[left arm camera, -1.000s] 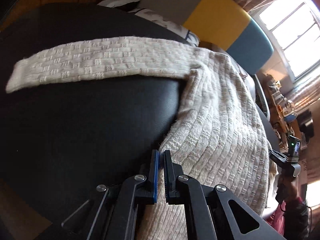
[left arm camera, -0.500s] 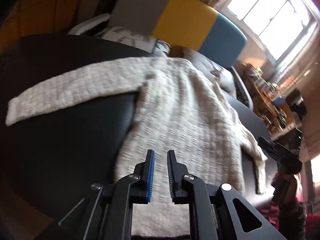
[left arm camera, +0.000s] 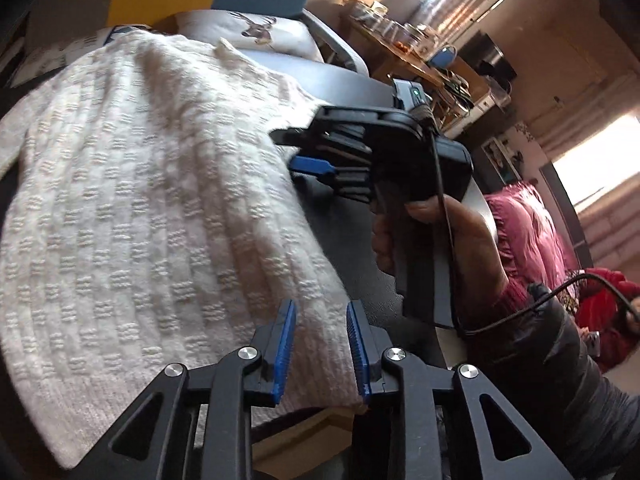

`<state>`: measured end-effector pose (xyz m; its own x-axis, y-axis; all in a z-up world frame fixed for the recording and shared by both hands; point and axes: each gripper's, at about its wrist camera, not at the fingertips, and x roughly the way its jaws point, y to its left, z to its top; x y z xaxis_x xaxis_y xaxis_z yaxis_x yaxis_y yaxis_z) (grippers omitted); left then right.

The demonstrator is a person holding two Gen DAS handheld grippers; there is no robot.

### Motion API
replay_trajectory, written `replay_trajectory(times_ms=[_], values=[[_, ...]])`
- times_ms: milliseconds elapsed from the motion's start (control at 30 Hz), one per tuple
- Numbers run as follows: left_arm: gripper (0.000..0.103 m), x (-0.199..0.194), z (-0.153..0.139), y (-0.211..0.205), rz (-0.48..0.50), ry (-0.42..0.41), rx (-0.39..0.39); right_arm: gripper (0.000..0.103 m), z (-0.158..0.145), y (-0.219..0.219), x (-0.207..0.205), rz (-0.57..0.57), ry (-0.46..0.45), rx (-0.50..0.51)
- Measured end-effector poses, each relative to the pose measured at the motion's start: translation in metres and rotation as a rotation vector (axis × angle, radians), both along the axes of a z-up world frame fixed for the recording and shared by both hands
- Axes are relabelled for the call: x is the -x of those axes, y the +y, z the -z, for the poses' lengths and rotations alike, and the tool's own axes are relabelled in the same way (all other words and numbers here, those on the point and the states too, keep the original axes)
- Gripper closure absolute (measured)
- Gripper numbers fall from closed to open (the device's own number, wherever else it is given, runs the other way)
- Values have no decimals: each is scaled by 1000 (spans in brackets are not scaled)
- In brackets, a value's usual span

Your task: Fold clothes

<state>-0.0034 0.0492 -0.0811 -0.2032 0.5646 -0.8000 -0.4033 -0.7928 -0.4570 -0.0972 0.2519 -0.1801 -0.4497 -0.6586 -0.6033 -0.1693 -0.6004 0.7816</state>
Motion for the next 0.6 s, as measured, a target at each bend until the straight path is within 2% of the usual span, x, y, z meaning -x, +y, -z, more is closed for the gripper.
replay_trajectory(times_ms=[67,100,133,200,233,400,467,533,600], values=[[73,0,8,10,21,-17,11,66,2,-2,1,4,10,2],[73,0,12,14,29,-25,16,68,-1,-4,2,-10,8,-31],[73,0,16,16,26,-30,21,75,-3,-7,3,-24,7,-66],[73,0,22,17,17,-38,31,87,-15,-18,6,-62,29,-245],[74,0,24,16,7,-41,33,89,-22,-29,8,-103,67,-367],[74,2,24,0,-17,-55,-17,86,-43,-91,0,-377,217,-948],[74,3,24,-8,-30,-66,-36,86,-42,-95,0,-431,219,-1038],[74,4,22,-16,-41,-62,-45,85,-40,-84,6,-429,197,-1113],[74,3,20,-22,-46,-48,-34,80,-40,-69,15,-399,160,-1142]])
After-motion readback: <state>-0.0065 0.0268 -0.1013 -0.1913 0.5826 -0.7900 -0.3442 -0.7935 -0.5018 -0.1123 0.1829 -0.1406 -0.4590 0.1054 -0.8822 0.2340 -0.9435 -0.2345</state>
